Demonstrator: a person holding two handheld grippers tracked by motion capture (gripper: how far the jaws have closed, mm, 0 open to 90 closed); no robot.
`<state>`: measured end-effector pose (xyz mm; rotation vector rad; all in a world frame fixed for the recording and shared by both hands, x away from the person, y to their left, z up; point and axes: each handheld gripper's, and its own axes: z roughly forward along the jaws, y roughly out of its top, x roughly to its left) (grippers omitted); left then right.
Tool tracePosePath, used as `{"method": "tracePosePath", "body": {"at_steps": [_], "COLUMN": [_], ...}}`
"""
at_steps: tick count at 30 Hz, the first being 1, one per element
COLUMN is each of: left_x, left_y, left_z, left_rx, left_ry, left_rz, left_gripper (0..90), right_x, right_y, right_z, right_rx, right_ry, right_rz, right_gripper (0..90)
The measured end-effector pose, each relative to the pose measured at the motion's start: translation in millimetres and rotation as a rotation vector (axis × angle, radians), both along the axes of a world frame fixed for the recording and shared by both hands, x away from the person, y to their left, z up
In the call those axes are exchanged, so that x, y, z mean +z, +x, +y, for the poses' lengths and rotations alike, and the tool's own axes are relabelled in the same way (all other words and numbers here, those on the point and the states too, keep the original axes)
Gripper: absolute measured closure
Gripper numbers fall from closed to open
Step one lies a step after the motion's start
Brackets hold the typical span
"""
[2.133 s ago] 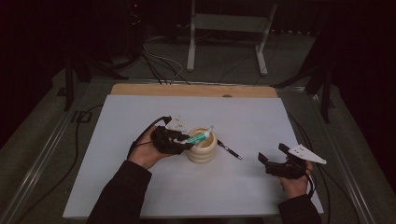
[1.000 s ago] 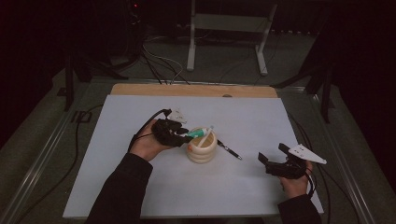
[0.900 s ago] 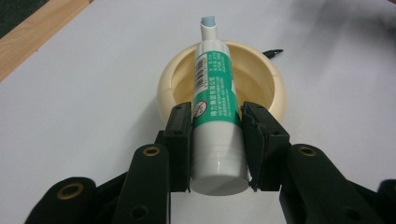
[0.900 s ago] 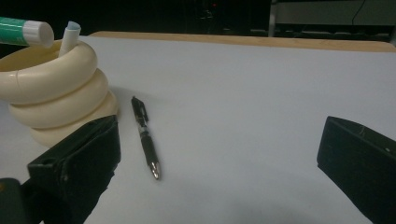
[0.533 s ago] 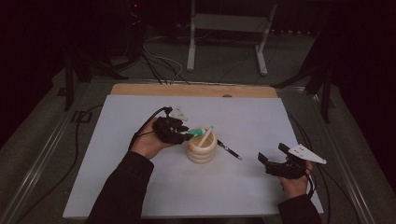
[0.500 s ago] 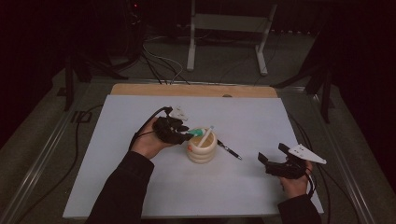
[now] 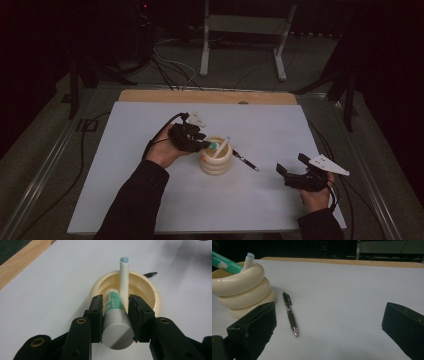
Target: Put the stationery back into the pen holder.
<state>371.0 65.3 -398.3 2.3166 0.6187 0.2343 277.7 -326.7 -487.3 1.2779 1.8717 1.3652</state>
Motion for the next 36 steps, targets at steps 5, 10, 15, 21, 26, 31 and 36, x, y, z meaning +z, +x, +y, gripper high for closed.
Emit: {"method": "tracePosePath", "body": {"at_steps": [5,10,15,21,26,31,36], "left_x": [1.8,4.6,5.8,5.6,5.7,5.7,4.4], "left_y": [2.9,1.3,1.3,-0.2,-1.5,-5.0,-11.4], "left_z": [-0.8,4.0,9.1,19.5,31.4,44.6,57.1], "left_rx": [0.028,0.089,0.142,0.171,0.208,0.239,0.273], "left_ry": [-0.028,-0.045,-0.06,-0.101,-0.141,-0.195,-0.223], "left_rz": [-0.013,-0.057,-0.073,-0.09,-0.125,-0.134,-0.159], "left_gripper": [53.5,27.2,15.7,0.1,0.1,0.1,0.1], "right_x": [0.2,0.3,0.2,0.0,0.0,0.0,-0.1], "right_y": [-0.1,0.0,0.0,0.1,0.1,0.1,0.2], "right_z": [-0.2,-0.6,-0.3,-0.1,-0.1,0.1,0.6], "right_rx": [0.0,-0.001,0.0,0.001,0.001,0.0,0.0], "right_ry": [0.001,0.003,0.001,0.001,0.0,0.0,-0.001], "right_rz": [0.0,0.001,0.0,0.0,0.0,0.001,0.0], "right_gripper": [0.0,0.0,0.0,0.0,0.0,0.0,0.0]}}
